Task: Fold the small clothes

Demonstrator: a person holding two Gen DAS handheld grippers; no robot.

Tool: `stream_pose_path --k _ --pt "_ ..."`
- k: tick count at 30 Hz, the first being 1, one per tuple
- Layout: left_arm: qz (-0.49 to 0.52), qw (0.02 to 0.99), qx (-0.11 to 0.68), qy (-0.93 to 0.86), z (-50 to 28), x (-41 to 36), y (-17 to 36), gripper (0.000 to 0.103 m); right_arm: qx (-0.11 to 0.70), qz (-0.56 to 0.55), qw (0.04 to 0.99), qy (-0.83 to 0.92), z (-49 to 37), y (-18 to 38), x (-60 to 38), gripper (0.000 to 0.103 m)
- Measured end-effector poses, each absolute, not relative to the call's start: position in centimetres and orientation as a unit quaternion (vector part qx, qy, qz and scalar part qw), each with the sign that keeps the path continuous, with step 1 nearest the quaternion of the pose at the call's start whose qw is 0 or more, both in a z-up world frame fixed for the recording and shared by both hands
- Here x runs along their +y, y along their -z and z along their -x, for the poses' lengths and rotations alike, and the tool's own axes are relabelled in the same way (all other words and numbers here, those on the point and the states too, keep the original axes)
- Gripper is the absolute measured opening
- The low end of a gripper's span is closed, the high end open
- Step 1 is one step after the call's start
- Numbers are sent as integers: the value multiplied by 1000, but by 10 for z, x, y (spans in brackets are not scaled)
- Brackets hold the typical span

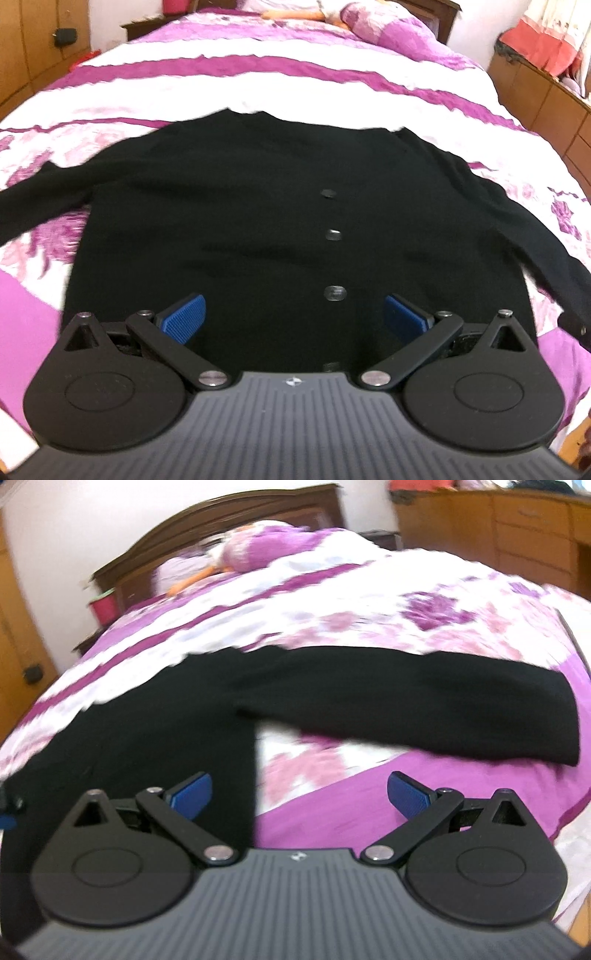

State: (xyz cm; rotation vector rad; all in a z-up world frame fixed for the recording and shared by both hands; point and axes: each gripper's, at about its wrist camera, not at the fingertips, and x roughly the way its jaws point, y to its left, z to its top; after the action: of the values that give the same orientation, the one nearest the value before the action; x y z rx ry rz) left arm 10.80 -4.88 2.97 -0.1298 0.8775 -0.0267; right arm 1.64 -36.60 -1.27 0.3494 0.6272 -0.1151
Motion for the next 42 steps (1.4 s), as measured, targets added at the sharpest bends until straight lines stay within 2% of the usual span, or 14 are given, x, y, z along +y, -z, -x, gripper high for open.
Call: stream_pose_path --k 12,32,39,41,42 --pt "54 872 485 34 -151 -107 6 103 298 -249 913 122 -46 36 -454 103" --pt "22 869 493 25 -159 -116 20 103 274 -328 899 93 -25 48 -450 103" --pt "35 874 483 45 -152 -106 15 103 227 -341 906 111 -43 54 -468 103" --pt "40 876 479 46 -148 -97 11 103 226 -329 909 118 -49 52 -467 97" --pt "42 876 478 44 -147 -93 9 103 229 -315 913 125 -50 51 -465 85"
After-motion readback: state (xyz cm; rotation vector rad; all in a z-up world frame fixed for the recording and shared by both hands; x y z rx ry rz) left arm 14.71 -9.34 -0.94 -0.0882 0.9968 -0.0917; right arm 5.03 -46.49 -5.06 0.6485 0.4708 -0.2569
